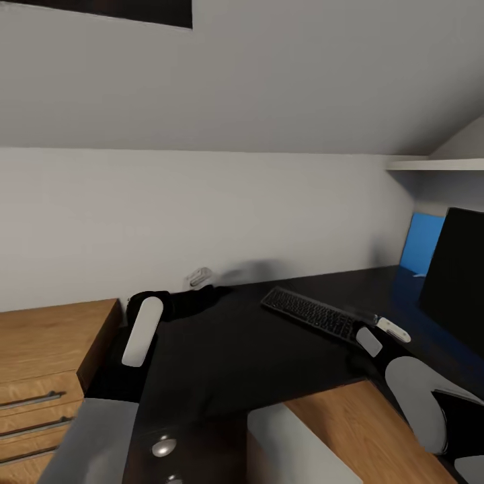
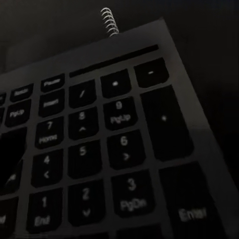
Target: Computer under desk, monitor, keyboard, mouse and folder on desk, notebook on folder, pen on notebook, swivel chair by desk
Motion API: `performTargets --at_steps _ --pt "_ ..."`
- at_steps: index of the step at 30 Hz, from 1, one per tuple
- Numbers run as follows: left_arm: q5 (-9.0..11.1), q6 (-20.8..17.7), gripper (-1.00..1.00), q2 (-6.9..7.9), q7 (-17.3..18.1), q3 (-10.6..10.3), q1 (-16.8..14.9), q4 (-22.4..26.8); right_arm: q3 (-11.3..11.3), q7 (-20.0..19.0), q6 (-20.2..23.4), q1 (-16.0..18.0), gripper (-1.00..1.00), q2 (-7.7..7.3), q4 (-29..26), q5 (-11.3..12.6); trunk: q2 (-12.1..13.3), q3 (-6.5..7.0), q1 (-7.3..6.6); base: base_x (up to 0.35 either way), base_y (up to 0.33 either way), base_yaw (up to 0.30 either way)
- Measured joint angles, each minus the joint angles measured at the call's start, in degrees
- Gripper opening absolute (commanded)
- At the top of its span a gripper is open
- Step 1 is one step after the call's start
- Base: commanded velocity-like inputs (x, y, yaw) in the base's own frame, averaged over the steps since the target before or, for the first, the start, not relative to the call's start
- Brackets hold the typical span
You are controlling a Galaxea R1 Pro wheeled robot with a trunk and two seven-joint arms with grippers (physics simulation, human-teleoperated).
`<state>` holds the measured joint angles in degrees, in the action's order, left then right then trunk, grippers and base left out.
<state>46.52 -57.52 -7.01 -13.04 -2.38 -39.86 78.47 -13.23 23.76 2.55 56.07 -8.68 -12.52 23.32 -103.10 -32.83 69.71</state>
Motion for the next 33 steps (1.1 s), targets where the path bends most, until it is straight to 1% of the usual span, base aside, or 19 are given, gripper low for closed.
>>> performTargets --at_steps 6,9,12,15,25,33 --pt "0.00 0.00 1.00 0.00 0.00 0.01 -0.01 -0.04 0.12 -0.02 0.00 0.00 1.00 0.00 -0.01 -0.04 0.00 0.00 0.00 0.000 0.000 0.246" --pt "-0.01 0.04 1.00 -0.01 0.01 0.01 -0.04 -0.20 0.22 -0.05 -0.19 -0.01 1.00 0.04 -0.02 -0.03 0.00 0.00 0.00 0.000 0.000 0.110" --pt "-0.21 0.29 1.00 0.05 0.02 0.19 -0.02 -1.92 0.42 -0.09 -0.41 -0.01 1.00 0.23 -0.03 -0.07 0.00 0.00 0.00 0.000 0.000 0.022" --pt "-0.31 0.41 1.00 0.07 -0.02 0.27 -0.02 -2.63 0.54 -0.09 -0.92 -0.01 1.00 0.85 -0.04 -0.36 0.00 0.00 0.00 0.000 0.000 0.006" --pt "-0.36 0.53 1.00 0.12 -0.14 0.36 -0.03 -2.94 0.63 0.01 -1.96 -0.02 1.00 1.26 -0.06 -0.65 0.00 0.00 0.00 0.000 0.000 0.001" --pt "-0.36 0.55 1.00 0.08 -0.30 0.30 -0.01 -3.00 0.66 -0.01 -2.09 -0.02 1.00 2.10 -0.04 -0.78 0.00 0.00 0.00 0.000 0.000 0.000"
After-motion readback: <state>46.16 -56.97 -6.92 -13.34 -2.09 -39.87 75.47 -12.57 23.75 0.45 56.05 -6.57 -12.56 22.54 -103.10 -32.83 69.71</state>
